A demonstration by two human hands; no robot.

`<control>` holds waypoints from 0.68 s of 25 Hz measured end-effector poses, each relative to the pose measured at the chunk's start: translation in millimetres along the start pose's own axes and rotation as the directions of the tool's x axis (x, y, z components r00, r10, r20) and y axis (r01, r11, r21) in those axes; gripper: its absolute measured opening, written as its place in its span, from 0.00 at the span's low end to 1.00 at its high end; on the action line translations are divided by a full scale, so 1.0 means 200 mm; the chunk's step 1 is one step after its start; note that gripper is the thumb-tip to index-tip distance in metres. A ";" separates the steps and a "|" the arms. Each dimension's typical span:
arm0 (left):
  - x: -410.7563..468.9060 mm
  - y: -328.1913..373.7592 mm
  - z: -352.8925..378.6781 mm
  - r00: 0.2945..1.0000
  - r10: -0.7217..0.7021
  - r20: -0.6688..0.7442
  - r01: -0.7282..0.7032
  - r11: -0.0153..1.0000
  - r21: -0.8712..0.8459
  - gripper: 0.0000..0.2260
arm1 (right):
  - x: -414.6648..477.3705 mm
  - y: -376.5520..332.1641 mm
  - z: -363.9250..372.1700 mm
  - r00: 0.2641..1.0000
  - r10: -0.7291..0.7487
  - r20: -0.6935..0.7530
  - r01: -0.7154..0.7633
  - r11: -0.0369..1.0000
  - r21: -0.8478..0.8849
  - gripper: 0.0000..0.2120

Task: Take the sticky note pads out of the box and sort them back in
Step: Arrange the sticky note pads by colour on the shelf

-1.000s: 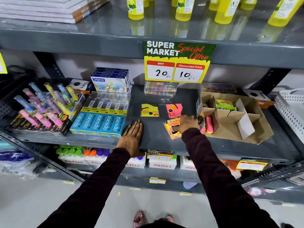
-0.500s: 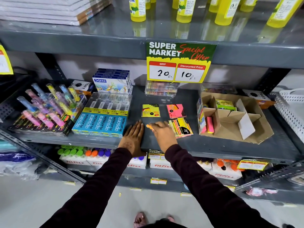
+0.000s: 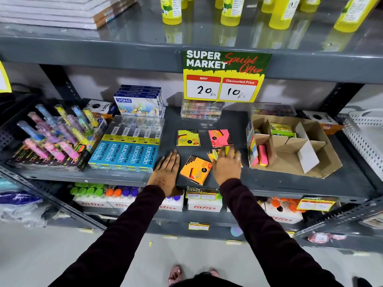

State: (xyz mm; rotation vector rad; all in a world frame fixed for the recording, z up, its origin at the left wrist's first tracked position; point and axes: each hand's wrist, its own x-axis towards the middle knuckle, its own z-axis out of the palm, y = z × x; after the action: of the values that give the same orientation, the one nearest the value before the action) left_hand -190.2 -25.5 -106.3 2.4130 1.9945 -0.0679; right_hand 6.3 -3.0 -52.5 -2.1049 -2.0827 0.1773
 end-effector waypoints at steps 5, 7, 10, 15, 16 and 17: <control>0.00 0.00 0.01 1.000 0.006 -0.005 -0.006 1.000 0.013 0.55 | 0.07 0.04 -0.08 0.974 0.196 0.116 -0.196 0.981 -0.018 0.37; 0.00 0.00 0.00 1.000 0.008 -0.003 -0.008 1.000 0.005 0.56 | 0.09 0.03 -0.11 0.980 0.193 0.050 -0.194 0.981 0.000 0.40; -0.01 -0.01 -0.01 1.000 0.013 -0.010 -0.014 1.000 -0.028 0.57 | 0.13 0.02 -0.14 0.990 0.144 0.001 -0.144 0.990 0.010 0.30; 0.01 -0.01 0.01 1.000 0.012 0.005 -0.011 0.999 -0.043 0.55 | 0.14 -0.02 -0.19 0.993 0.000 0.114 -0.012 0.994 0.108 0.16; 0.01 -0.01 0.01 1.000 0.010 -0.001 -0.010 0.999 -0.046 0.55 | 0.14 -0.04 -0.19 0.991 -0.008 0.134 -0.010 0.991 0.131 0.17; 0.01 -0.01 0.01 1.000 0.009 -0.010 -0.010 0.999 -0.047 0.54 | 0.15 -0.06 -0.20 0.990 -0.027 0.136 0.007 0.989 0.147 0.16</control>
State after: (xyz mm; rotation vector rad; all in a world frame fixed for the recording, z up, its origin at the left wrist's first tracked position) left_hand -192.8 -23.9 -108.7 2.3987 1.9654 -0.0099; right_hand 3.8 24.5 -10.4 -2.0407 -2.0901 0.4711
